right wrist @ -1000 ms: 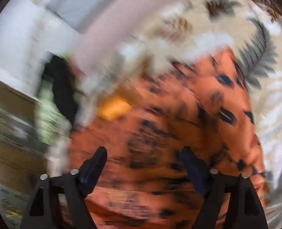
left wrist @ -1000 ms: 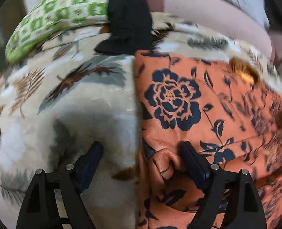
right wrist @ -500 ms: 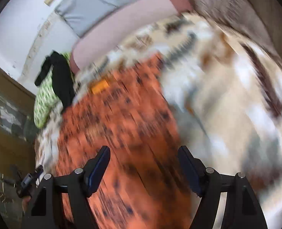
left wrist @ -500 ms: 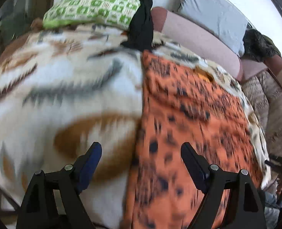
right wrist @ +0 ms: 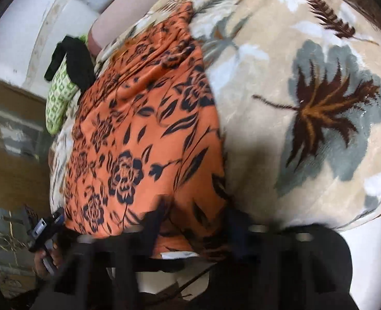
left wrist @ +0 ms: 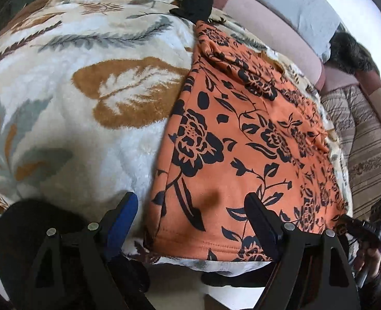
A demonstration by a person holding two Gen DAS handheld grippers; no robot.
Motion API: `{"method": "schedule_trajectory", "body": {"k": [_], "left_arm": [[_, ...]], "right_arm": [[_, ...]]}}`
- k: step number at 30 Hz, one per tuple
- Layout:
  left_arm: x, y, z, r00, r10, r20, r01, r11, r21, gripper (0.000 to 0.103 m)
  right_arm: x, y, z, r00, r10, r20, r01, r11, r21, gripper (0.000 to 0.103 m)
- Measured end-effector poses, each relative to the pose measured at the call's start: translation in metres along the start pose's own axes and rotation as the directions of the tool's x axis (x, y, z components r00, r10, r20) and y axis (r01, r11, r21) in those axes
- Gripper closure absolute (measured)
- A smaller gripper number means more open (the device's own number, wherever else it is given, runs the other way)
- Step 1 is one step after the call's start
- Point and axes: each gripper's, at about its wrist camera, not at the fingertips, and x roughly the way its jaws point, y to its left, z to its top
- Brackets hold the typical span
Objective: Fold small clothes
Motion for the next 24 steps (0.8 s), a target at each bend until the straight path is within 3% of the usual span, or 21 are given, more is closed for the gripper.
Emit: {"method": "schedule_trajectory", "body": {"k": [4,6,7,8,9,10,11,12,14,17,20,22,23,24], "left_arm": [[0.000,0.005,-0.003,1.000,-0.007,-0.009,0.006,1.000,-0.016,0.019],[0.001,0.004,-0.004,1.000,-0.010,-0.014,0.010,1.000,-0.007,0.019],[0.003,0.003,-0.004,1.000,-0.004,-0.018,0.004,1.000,0.006,0.019],[0.005,0.002,-0.005,1.000,0.008,-0.029,-0.007,1.000,0.022,0.031],[0.006,0.001,-0.005,0.999,0.028,-0.034,-0.027,0.999,0.031,0.059],[0.006,0.002,-0.005,0.997,0.063,-0.034,-0.061,0.997,0.040,0.074],[0.005,0.007,-0.003,0.997,0.071,-0.041,-0.069,0.997,0.032,0.092],[0.002,0.012,-0.002,0.998,0.038,-0.041,-0.038,0.999,0.006,0.095],[-0.015,0.014,-0.001,1.000,-0.017,-0.004,0.017,1.000,-0.018,0.096],[-0.034,0.004,0.001,0.998,-0.020,0.053,0.019,1.000,0.016,0.096],[-0.021,0.007,0.002,1.000,0.016,0.024,-0.016,1.000,0.002,0.094],[-0.005,0.014,-0.001,0.998,0.050,-0.032,-0.051,0.998,-0.029,0.083],[0.001,0.018,-0.003,0.997,0.053,-0.053,-0.056,0.997,-0.048,0.075],[0.001,0.016,-0.003,0.998,0.039,-0.043,-0.042,0.997,-0.058,0.067]], "right_arm": [[0.000,-0.002,-0.002,1.000,-0.014,0.017,0.014,1.000,0.010,0.065],[0.002,-0.002,-0.003,0.999,0.037,0.010,-0.037,0.999,0.036,0.044],[0.002,0.000,-0.003,0.999,0.045,0.020,-0.046,0.999,0.029,0.044],[0.003,0.003,-0.003,0.999,0.040,0.018,-0.041,0.999,0.016,0.044],[0.005,0.004,-0.003,0.999,0.037,0.011,-0.037,0.999,0.009,0.045],[0.007,0.003,-0.003,0.999,0.039,0.005,-0.039,0.999,0.015,0.048],[0.010,0.002,-0.003,0.999,0.042,-0.002,-0.042,0.999,0.024,0.066],[0.011,0.002,-0.003,0.999,0.048,-0.011,-0.048,0.998,0.031,0.083],[0.005,0.009,-0.003,0.998,0.065,0.005,-0.065,0.998,0.014,0.087],[-0.017,0.023,0.002,0.993,0.102,0.062,-0.102,0.995,-0.009,0.087],[-0.017,0.019,0.006,0.992,0.113,0.061,-0.113,0.994,0.001,0.085],[-0.003,0.008,0.005,0.996,0.090,0.022,-0.091,0.994,0.055,0.081],[0.004,0.004,0.003,0.997,0.073,-0.002,-0.073,0.995,0.071,0.072],[0.007,0.003,0.001,0.998,0.057,-0.008,-0.056,0.996,0.075,0.045]]}}
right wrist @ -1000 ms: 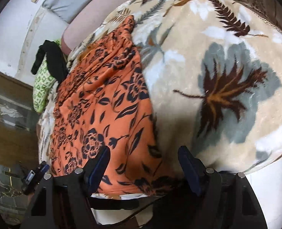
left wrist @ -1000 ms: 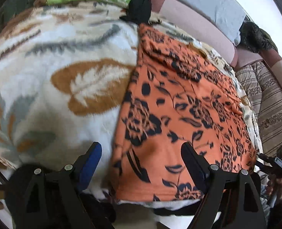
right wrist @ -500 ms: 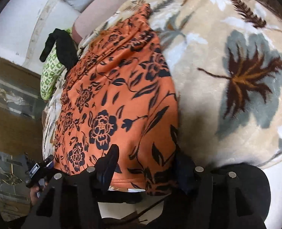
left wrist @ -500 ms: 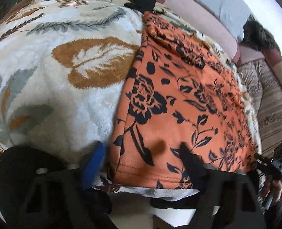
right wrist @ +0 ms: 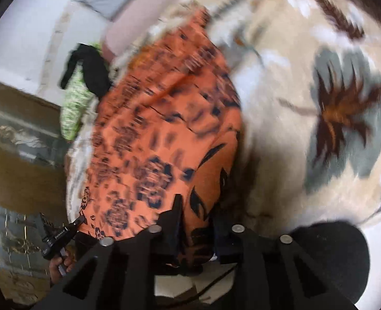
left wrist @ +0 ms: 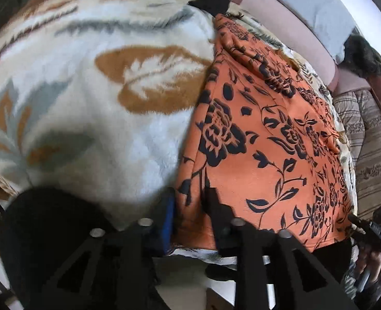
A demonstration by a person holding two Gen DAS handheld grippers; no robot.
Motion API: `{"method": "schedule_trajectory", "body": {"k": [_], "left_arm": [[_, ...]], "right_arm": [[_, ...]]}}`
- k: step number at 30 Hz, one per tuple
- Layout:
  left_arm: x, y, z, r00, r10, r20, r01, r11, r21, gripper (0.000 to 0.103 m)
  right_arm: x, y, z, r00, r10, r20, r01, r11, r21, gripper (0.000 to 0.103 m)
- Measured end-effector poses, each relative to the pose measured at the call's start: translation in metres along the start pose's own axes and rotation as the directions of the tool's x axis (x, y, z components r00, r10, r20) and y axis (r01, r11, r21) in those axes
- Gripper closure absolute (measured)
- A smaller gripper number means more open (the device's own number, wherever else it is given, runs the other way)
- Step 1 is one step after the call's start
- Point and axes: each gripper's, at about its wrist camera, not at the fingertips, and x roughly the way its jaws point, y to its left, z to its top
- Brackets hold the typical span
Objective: Fold small clothes
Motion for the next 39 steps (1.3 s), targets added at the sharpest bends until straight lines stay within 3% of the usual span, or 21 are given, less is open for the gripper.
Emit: {"method": "schedule_trajectory", "body": {"k": [1,2,4,5,6,7,8,9,11,13,17,24,27,29,32,34,36,38,39], "left_arm": [[-0.001,-0.001,0.000,1.000,-0.018,0.007,0.018,1.000,-0.003,0.061],[-0.002,-0.005,0.000,0.999,-0.035,0.006,0.035,0.999,0.011,0.047],[-0.001,-0.013,0.000,1.000,-0.010,0.005,0.010,0.998,0.058,0.045],[0.002,-0.017,-0.001,1.000,0.015,-0.001,-0.015,0.995,0.096,0.062],[0.002,-0.019,-0.001,0.999,0.041,-0.001,-0.041,0.993,0.110,0.094],[0.001,-0.017,0.000,0.999,0.044,-0.004,-0.044,0.994,0.103,0.095],[-0.006,-0.010,0.002,1.000,-0.018,-0.003,0.018,0.998,0.056,0.096],[-0.016,-0.006,0.003,0.998,-0.053,0.014,0.053,0.998,0.036,0.096],[-0.035,-0.011,0.008,0.995,-0.073,0.074,0.069,0.996,0.062,0.096],[-0.038,-0.012,0.011,0.993,-0.079,0.086,0.073,0.995,0.071,0.096],[-0.003,0.004,0.008,0.998,-0.065,-0.017,0.064,0.998,-0.021,0.096],[-0.014,-0.012,0.020,0.998,-0.057,-0.029,0.058,0.998,0.019,0.096],[-0.041,-0.034,0.052,0.991,-0.127,0.050,0.124,0.990,0.063,0.096],[-0.058,-0.050,0.086,0.976,-0.189,0.108,0.181,0.980,0.081,0.096],[-0.068,-0.079,0.147,0.946,-0.258,0.197,0.237,0.964,0.122,0.096],[-0.064,-0.091,0.184,0.929,-0.270,0.253,0.243,0.961,0.135,0.096],[-0.046,-0.104,0.221,0.918,-0.268,0.293,0.232,0.961,0.151,0.095],[-0.016,-0.112,0.244,0.943,-0.197,0.270,0.165,0.977,0.136,0.095],[-0.005,-0.113,0.246,0.943,-0.210,0.257,0.184,0.975,0.121,0.095]], "right_arm": [[0.002,0.000,-0.002,1.000,-0.016,0.001,0.016,1.000,0.000,0.034],[0.001,0.004,-0.004,1.000,-0.017,0.014,0.017,1.000,-0.021,0.034],[0.003,0.006,-0.004,1.000,-0.011,0.007,0.011,0.999,-0.037,0.034],[0.004,0.005,-0.003,1.000,-0.007,0.001,0.007,0.999,-0.036,0.036],[0.007,0.004,-0.002,1.000,-0.010,-0.009,0.010,0.999,-0.031,0.054],[0.008,0.001,-0.002,1.000,-0.002,-0.021,0.002,1.000,-0.014,0.071],[0.006,-0.002,-0.001,1.000,0.010,-0.019,-0.010,1.000,0.004,0.084],[0.001,-0.003,0.000,0.999,0.037,-0.004,-0.037,0.999,0.024,0.086],[-0.017,0.006,0.001,0.994,0.097,0.051,-0.098,0.995,0.011,0.086],[-0.032,0.010,0.007,0.986,0.139,0.088,-0.140,0.990,0.003,0.086],[-0.013,-0.015,0.013,0.993,0.106,0.050,-0.110,0.990,0.083,0.086],[-0.004,-0.023,0.012,0.989,0.148,0.022,-0.150,0.981,0.119,0.086],[-0.016,-0.012,0.038,0.975,0.215,0.054,-0.220,0.969,0.108,0.086],[-0.024,0.004,0.063,0.965,0.250,0.076,-0.256,0.964,0.073,0.086],[-0.042,0.029,0.124,0.941,0.310,0.137,-0.314,0.949,0.012,0.086],[-0.058,0.043,0.180,0.904,0.362,0.227,-0.370,0.929,-0.008,0.086],[-0.063,0.052,0.226,0.885,0.359,0.297,-0.370,0.929,-0.020,0.086],[-0.050,0.055,0.261,0.910,0.275,0.310,-0.293,0.956,0.013,0.085],[-0.036,0.057,0.268,0.927,0.260,0.270,-0.281,0.959,0.042,0.080]]}}
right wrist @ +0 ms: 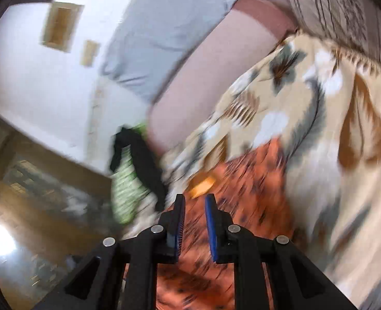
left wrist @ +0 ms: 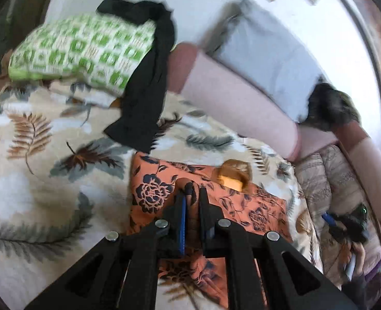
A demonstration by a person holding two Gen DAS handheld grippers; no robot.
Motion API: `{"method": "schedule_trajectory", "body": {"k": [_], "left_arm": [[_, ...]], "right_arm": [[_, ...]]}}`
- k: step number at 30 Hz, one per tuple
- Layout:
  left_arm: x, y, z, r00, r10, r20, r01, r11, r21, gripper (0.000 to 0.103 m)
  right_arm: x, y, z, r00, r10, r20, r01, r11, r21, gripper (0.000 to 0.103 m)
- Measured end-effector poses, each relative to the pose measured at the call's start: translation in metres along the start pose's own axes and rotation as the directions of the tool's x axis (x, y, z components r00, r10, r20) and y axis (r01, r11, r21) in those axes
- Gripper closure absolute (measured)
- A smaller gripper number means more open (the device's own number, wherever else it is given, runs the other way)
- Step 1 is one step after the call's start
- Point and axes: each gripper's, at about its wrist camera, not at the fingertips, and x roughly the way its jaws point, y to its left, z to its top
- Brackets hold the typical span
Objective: Fold small clothes
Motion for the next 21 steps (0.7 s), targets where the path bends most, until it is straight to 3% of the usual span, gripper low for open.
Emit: {"method": "schedule_trajectory", "body": {"k": [1,3,5,7,9,12,15,20,21], "left_arm": [[0.005,0.003,-0.006,1.000,-0.025,-0.011,0.025,1.000,-0.005,0.095],[0.015,0.004,-0.022,1.000,-0.005,-0.023,0.006,1.000,0.030,0.095],[0.020,0.011,-0.036,0.999,-0.009,-0.053,0.011,0.999,0.030,0.095],[0.018,0.017,-0.043,0.998,-0.006,-0.065,0.007,1.000,0.015,0.095],[0.011,0.021,-0.046,0.999,-0.008,-0.054,0.008,1.000,0.006,0.095],[0.001,0.020,-0.046,0.999,-0.015,-0.032,0.016,1.000,0.016,0.095],[-0.005,0.017,-0.049,0.999,-0.017,-0.033,0.018,0.999,0.032,0.095],[-0.017,0.014,-0.056,1.000,-0.008,-0.025,0.009,0.999,0.053,0.095],[-0.018,0.015,-0.057,1.000,-0.010,-0.025,0.011,0.999,0.050,0.095]], "right_arm": [[0.009,-0.001,-0.006,0.999,0.012,-0.038,-0.012,1.000,0.005,0.076],[0.014,-0.002,-0.036,0.994,-0.023,-0.104,0.020,0.999,-0.033,0.021],[0.008,-0.002,-0.073,0.989,-0.082,-0.122,0.070,0.993,-0.100,0.019],[-0.005,-0.004,-0.123,0.976,-0.107,-0.191,0.070,0.979,-0.190,0.019],[-0.018,-0.018,-0.169,0.957,-0.091,-0.276,0.061,0.991,-0.116,0.019],[-0.041,-0.041,-0.215,0.954,-0.108,-0.279,0.112,0.994,-0.001,0.019],[-0.036,-0.062,-0.242,0.947,-0.127,-0.293,0.160,0.983,0.088,0.019],[-0.004,-0.068,-0.257,0.939,-0.123,-0.322,0.172,0.977,0.127,0.022],[-0.002,-0.066,-0.257,0.940,-0.143,-0.310,0.187,0.976,0.116,0.034]]}}
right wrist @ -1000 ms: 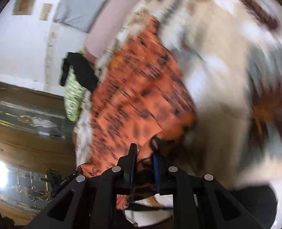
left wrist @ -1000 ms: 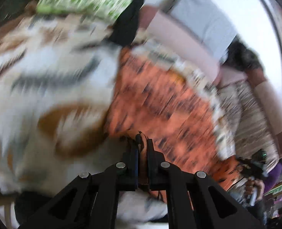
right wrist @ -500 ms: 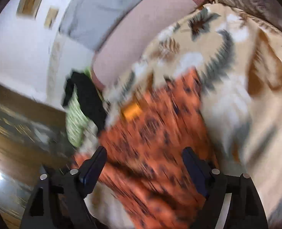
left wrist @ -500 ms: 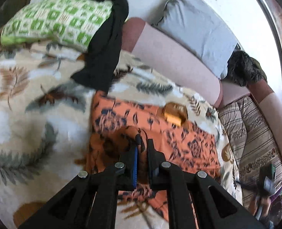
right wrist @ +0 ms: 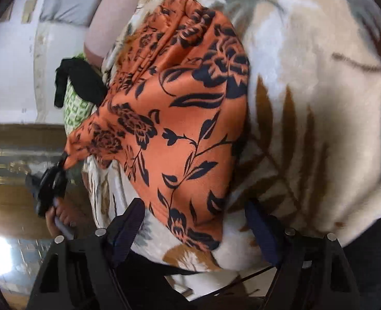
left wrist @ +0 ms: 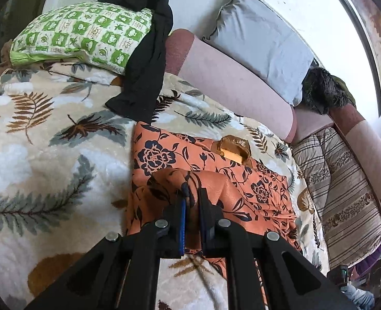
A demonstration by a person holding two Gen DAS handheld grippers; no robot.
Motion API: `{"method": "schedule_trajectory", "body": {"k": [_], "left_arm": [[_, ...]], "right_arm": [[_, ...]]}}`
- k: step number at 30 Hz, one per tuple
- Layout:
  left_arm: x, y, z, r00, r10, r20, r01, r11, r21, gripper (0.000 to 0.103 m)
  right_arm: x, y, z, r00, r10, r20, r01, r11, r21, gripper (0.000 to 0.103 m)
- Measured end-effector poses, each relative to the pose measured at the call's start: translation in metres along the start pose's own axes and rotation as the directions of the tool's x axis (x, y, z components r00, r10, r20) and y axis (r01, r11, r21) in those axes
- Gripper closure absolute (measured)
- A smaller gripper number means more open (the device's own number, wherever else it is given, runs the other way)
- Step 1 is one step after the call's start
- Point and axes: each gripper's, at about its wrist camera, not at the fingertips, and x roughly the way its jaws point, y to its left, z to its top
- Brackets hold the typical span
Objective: Fold small clothes
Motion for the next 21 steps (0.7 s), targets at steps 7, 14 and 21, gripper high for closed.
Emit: {"method": "schedule_trajectory", "body": {"k": [7,14,21], "left_arm": [[0.002,0.009,-0.007,1.000,0.013,-0.015,-0.013,1.000,0.009,0.095],[0.003,0.014,-0.013,0.999,0.030,-0.026,-0.029,0.999,0.038,0.095],[-0.024,-0.006,0.002,1.000,-0.014,0.020,0.012,0.994,0.110,0.095]], "right_arm": [[0.009,-0.014,-0.001,0.998,0.054,-0.031,-0.051,0.996,0.078,0.097],[0.014,-0.017,0.002,0.994,0.102,-0.029,-0.099,0.991,0.089,0.085],[-0.028,0.035,0.031,0.961,0.273,0.049,-0.272,0.962,-0.026,0.098]]}}
